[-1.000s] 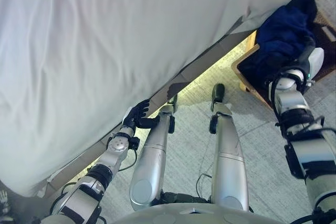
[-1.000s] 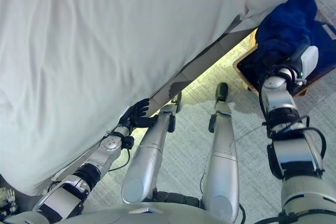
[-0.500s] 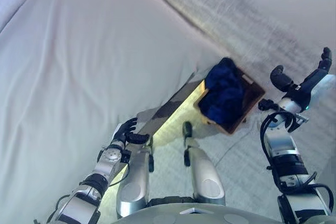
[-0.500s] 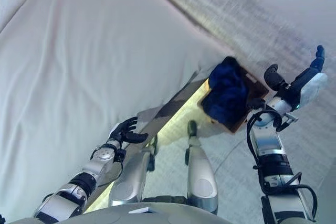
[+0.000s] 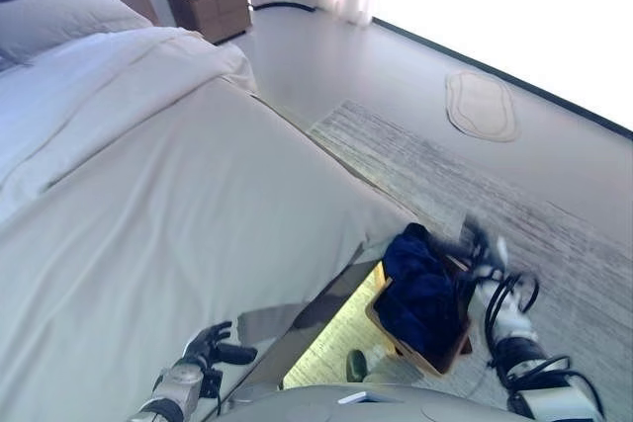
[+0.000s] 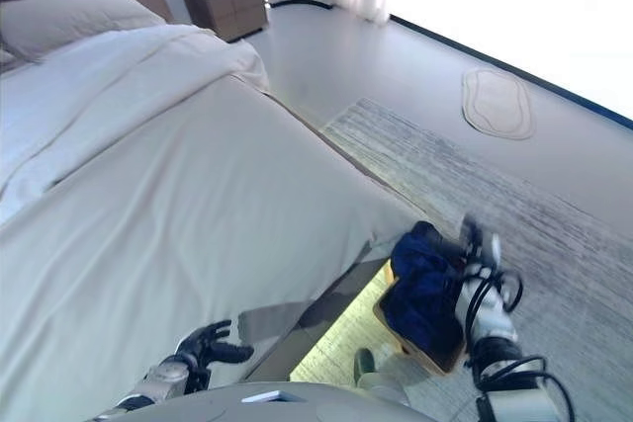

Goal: Pick up the clothes from the bed and place them into the basket

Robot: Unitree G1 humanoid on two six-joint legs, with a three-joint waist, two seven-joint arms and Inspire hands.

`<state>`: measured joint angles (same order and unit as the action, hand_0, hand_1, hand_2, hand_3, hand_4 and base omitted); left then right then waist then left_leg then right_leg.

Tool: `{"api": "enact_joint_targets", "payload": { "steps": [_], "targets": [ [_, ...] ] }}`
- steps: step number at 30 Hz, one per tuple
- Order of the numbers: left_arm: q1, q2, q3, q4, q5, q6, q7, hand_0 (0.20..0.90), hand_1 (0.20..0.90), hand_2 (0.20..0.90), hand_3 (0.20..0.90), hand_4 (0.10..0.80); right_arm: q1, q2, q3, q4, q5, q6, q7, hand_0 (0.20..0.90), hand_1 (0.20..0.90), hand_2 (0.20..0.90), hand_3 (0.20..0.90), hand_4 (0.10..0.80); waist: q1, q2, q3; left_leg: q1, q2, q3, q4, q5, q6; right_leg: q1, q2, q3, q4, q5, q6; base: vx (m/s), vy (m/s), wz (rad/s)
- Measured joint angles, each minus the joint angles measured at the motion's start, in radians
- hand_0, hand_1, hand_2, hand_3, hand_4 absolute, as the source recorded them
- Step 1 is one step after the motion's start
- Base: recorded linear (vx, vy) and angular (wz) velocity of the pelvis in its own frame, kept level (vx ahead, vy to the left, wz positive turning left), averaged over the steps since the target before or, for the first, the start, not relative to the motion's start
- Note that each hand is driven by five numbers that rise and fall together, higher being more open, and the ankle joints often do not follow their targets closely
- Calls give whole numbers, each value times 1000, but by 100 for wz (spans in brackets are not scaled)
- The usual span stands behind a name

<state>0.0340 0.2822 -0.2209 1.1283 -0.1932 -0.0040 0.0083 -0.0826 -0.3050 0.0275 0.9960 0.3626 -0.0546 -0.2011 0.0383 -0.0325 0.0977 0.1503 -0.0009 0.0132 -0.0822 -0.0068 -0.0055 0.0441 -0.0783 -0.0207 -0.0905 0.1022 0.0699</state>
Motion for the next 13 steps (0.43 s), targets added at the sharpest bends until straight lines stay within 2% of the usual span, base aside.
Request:
{"api": "enact_joint_targets", "payload": {
  "steps": [2,6,10,13],
  "targets": [
    [19,0,19,23,1,0,-11,900,900,900,900,800,77,26,37,75,-85,16,55,900,900,900,900,800,-4,13,0,-8,-3,-22,-7,15,-1,0,-7,-22,-1,0,0,-25,-10,25],
    [26,6,43,45,3,0,-32,900,900,900,900,800,141,42,96,174,-197,32,152,900,900,900,900,800,-9,9,-1,-4,-2,-38,-11,15,1,15,-13,-41,-1,-2,0,-15,-15,14],
    [24,5,52,45,-1,-5,-39,900,900,900,900,800,159,61,83,185,-158,48,152,900,900,900,900,800,-17,-8,-16,-4,1,-37,-12,14,0,13,-13,-42,-1,-9,3,-1,0,2],
    [25,-5,49,45,-1,-31,-47,900,900,900,900,800,157,92,33,237,-135,58,122,900,900,900,900,800,-15,-16,-34,-5,2,-34,-12,14,1,11,-12,-43,-1,-9,3,0,0,0]
  ]
}}
